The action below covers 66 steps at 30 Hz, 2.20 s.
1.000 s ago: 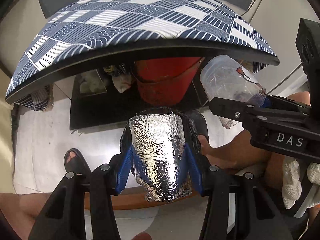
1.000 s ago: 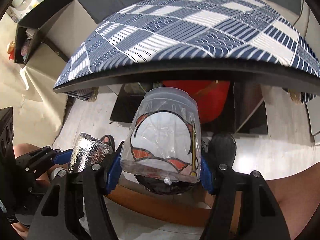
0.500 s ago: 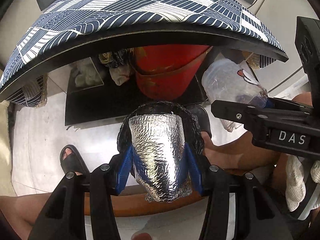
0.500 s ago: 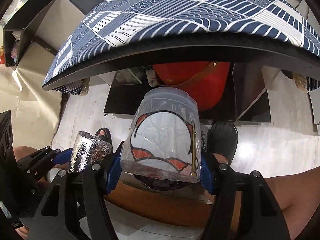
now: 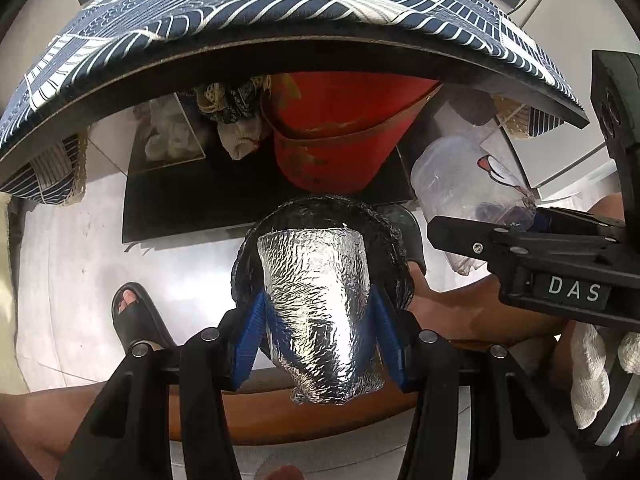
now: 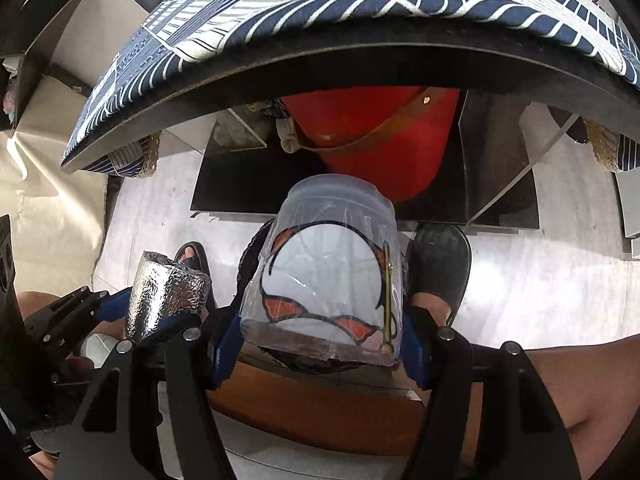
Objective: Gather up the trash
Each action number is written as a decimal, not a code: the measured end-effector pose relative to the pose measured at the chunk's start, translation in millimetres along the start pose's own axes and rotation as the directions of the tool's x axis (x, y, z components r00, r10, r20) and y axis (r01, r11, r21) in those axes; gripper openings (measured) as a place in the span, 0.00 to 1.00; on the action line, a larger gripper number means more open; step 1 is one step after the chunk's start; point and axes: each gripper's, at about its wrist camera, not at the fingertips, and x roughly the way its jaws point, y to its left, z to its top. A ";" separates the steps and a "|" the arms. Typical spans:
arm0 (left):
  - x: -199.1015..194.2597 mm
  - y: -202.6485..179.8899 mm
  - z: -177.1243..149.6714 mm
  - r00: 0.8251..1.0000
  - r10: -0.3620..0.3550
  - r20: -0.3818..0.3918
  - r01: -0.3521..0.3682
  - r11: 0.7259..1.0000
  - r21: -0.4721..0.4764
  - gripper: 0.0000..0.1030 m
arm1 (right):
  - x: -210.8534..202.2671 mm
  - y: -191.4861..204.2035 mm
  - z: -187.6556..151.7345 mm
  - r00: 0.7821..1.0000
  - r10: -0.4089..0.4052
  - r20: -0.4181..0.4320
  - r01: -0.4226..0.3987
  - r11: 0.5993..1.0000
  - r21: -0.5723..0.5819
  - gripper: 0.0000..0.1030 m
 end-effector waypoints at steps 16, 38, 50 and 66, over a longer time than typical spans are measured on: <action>9.3 2.5 1.4 1.000 -0.003 -0.022 0.003 1.000 -0.013 0.48 | 8.2 1.6 -1.1 1.000 -0.004 -0.023 0.004 1.000 0.001 0.64; 1.0 5.4 4.1 0.999 -0.033 -0.010 0.033 0.998 -0.046 0.69 | -7.2 -0.2 -0.5 0.999 0.036 0.027 -0.037 0.999 0.035 0.76; -43.9 2.0 16.4 0.995 -0.018 0.093 0.021 0.999 -0.029 0.69 | -59.5 8.0 -0.9 0.976 0.038 0.214 -0.033 0.999 -0.026 0.76; -102.0 -0.3 26.8 0.969 -0.008 0.245 0.013 1.000 -0.020 0.69 | -123.0 -13.0 -0.6 0.918 0.031 0.394 -0.017 0.999 -0.040 0.76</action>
